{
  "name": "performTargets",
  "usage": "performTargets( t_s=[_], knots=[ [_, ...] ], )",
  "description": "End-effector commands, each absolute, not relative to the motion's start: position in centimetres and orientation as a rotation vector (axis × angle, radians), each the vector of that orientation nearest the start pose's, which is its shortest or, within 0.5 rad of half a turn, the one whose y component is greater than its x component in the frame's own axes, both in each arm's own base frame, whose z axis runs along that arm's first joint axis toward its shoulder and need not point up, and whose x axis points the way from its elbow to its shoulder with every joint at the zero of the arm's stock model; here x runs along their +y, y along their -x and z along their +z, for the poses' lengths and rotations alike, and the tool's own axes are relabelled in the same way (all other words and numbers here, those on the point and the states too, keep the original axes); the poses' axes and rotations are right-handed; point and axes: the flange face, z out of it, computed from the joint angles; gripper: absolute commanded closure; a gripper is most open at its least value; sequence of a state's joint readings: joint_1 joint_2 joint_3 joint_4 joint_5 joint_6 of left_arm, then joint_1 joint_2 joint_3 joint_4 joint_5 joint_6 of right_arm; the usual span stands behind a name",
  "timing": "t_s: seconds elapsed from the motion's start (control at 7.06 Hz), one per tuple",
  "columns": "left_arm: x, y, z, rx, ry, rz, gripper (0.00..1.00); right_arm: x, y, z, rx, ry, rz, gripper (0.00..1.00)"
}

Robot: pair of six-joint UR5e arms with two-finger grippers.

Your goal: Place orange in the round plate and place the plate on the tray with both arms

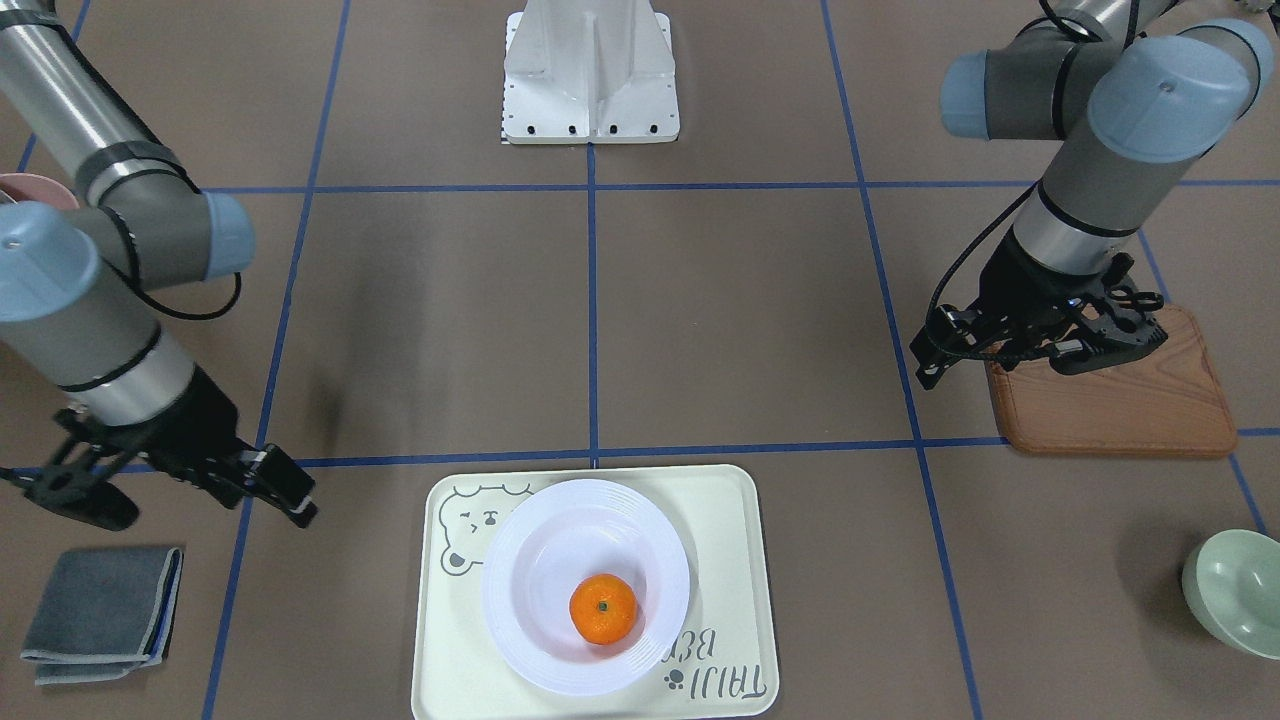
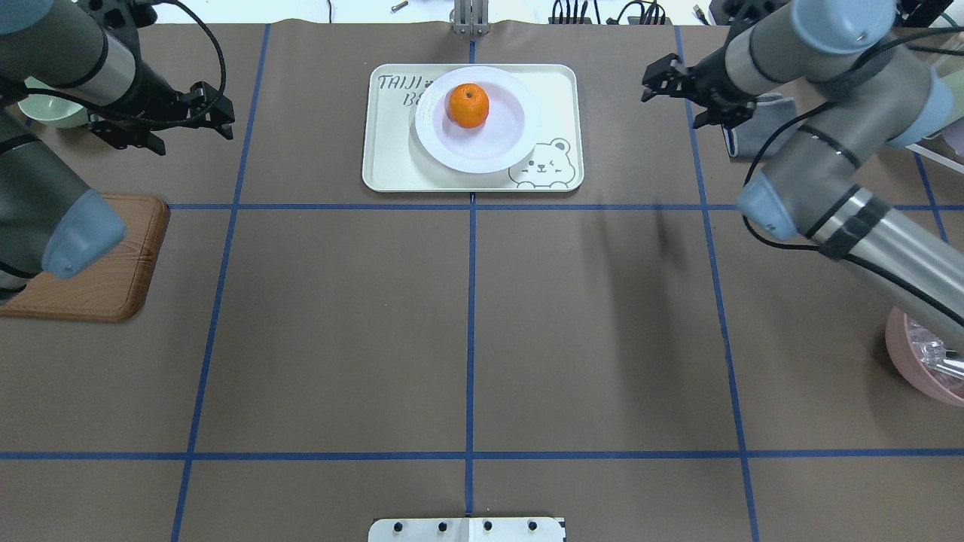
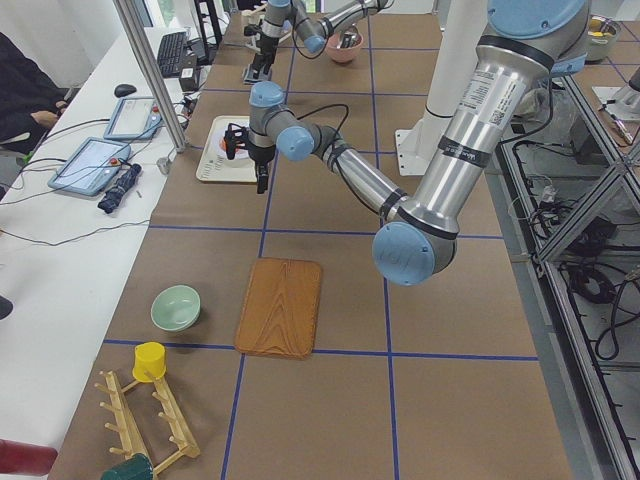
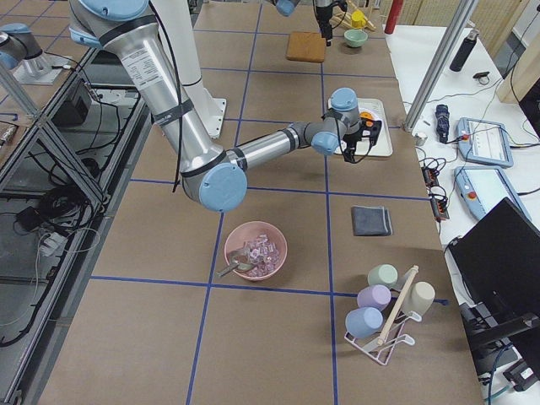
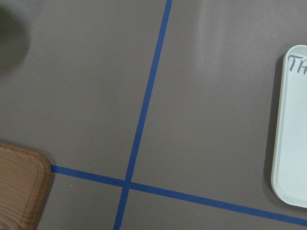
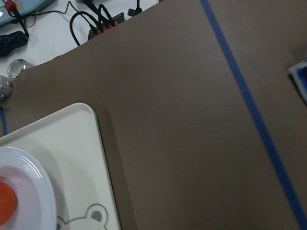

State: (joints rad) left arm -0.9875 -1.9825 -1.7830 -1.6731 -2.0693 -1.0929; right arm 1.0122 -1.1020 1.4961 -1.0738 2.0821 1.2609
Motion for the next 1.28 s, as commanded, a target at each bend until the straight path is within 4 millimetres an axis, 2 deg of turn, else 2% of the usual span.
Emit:
performTargets(
  t_s=[0.0, 0.14, 0.28, 0.43, 0.57, 0.71, 0.85, 0.99, 1.13],
  knots=[
    [-54.3, -25.4, 34.9, 0.835, -0.114, -0.294, 0.02, -53.7, 16.2, 45.2, -0.815, -0.199, 0.180, 0.00],
    [-54.1, -24.4, 35.2, 0.828, -0.128, -0.271, 0.02, -50.4, 10.8, 51.9, -0.739, -0.211, 0.040, 0.00],
    [-53.5, -20.8, 37.7, 0.819, -0.143, -0.184, 0.02, -48.6, 5.9, 56.2, -0.717, -0.206, -0.056, 0.00],
    [-53.4, -15.4, 41.0, 0.843, -0.117, -0.136, 0.02, -47.3, 1.6, 59.2, -0.773, -0.150, -0.018, 0.00],
    [-52.6, -9.5, 45.3, 0.843, -0.125, -0.081, 0.02, -46.8, -2.4, 62.9, -0.844, -0.097, 0.052, 0.00],
    [-51.6, -3.9, 50.4, 0.791, -0.146, -0.015, 0.02, -46.1, -4.6, 65.0, -0.832, -0.124, -0.002, 0.00],
    [-51.4, -0.1, 54.2, 0.754, -0.123, 0.024, 0.02, -45.9, -5.8, 65.8, -0.816, -0.105, 0.006, 0.00],
    [-50.0, 3.0, 59.1, 0.735, -0.092, 0.070, 0.02, -45.9, -5.8, 66.1, -0.802, -0.067, 0.021, 0.00],
    [-49.1, 5.7, 62.3, 0.731, -0.087, 0.091, 0.02, -45.9, -5.6, 66.3, -0.791, -0.054, 0.015, 0.00]
  ],
)
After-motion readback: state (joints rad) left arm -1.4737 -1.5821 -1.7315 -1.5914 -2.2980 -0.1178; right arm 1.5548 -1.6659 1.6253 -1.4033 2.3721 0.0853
